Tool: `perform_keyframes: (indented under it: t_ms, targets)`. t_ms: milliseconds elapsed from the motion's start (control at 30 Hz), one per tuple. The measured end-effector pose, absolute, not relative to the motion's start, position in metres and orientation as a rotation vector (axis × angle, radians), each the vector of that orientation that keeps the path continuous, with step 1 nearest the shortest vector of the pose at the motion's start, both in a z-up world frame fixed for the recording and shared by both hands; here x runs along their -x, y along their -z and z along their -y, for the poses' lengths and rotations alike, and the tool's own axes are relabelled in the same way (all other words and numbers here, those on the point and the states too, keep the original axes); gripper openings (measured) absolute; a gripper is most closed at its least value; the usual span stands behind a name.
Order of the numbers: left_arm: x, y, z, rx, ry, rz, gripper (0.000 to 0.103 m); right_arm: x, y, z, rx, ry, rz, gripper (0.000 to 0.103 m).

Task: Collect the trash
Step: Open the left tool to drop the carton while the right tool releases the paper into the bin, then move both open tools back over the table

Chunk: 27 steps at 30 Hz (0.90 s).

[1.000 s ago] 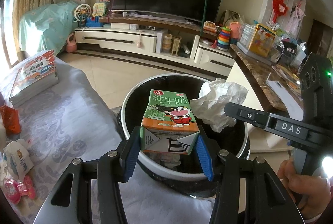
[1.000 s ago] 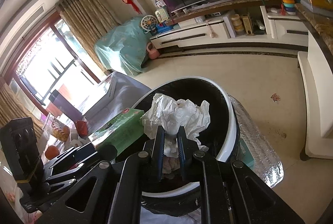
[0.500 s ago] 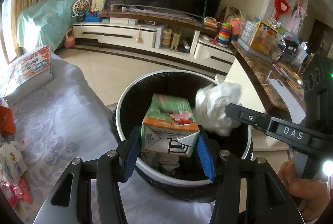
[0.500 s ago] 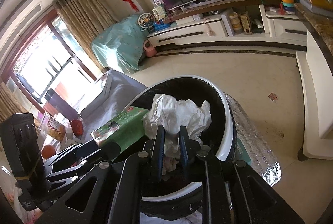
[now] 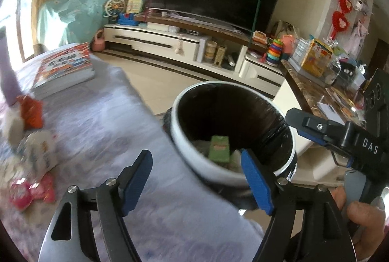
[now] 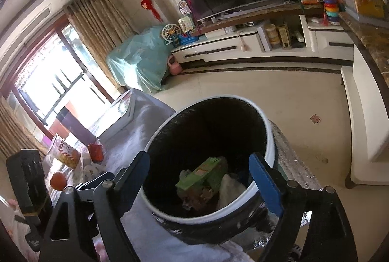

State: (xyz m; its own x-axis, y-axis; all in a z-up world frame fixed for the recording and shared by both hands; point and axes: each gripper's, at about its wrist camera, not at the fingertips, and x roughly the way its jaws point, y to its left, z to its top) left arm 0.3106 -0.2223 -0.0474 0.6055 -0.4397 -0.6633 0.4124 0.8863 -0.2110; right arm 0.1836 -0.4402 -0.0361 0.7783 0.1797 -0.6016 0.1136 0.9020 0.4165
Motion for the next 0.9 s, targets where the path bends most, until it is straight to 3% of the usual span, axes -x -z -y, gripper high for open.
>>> perform_keyframes:
  t_ms: [900]
  targets:
    - [-0.199,0.052,0.083,0.184,0.258,-0.796,0.075,-0.167,0.053,0.314,-0.378,-0.261,-0.767,0.089]
